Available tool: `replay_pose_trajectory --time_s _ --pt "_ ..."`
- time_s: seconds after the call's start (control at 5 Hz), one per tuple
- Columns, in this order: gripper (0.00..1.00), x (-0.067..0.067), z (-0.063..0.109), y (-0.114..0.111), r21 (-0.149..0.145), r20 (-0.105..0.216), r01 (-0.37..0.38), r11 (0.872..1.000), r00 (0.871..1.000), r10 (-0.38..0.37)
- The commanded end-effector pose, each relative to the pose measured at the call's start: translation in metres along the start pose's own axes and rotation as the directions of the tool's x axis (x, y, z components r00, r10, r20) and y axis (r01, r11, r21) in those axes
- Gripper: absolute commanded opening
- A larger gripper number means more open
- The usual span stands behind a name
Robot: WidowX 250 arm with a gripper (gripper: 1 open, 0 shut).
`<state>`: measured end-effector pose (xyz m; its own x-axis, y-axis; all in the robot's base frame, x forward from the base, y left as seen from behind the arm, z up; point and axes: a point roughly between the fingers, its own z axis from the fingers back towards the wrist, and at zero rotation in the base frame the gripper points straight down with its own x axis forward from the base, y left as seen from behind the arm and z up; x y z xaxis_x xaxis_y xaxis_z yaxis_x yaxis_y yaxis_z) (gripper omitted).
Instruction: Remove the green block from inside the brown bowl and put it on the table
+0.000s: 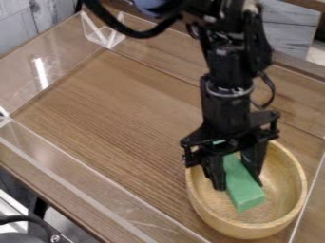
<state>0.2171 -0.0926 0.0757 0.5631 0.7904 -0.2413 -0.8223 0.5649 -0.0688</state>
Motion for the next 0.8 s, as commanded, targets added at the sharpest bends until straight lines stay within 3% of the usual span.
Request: replay_pose_trajectory --time_s 0.0,0.6 --pt "0.0 0.002 0.021 -0.006 -0.069 0.014 -0.004 0.998 1.0 0.005" --pt "0.0 0.008 0.03 0.005 -0.089 -0.012 -0.053 0.995 0.999 0.052"
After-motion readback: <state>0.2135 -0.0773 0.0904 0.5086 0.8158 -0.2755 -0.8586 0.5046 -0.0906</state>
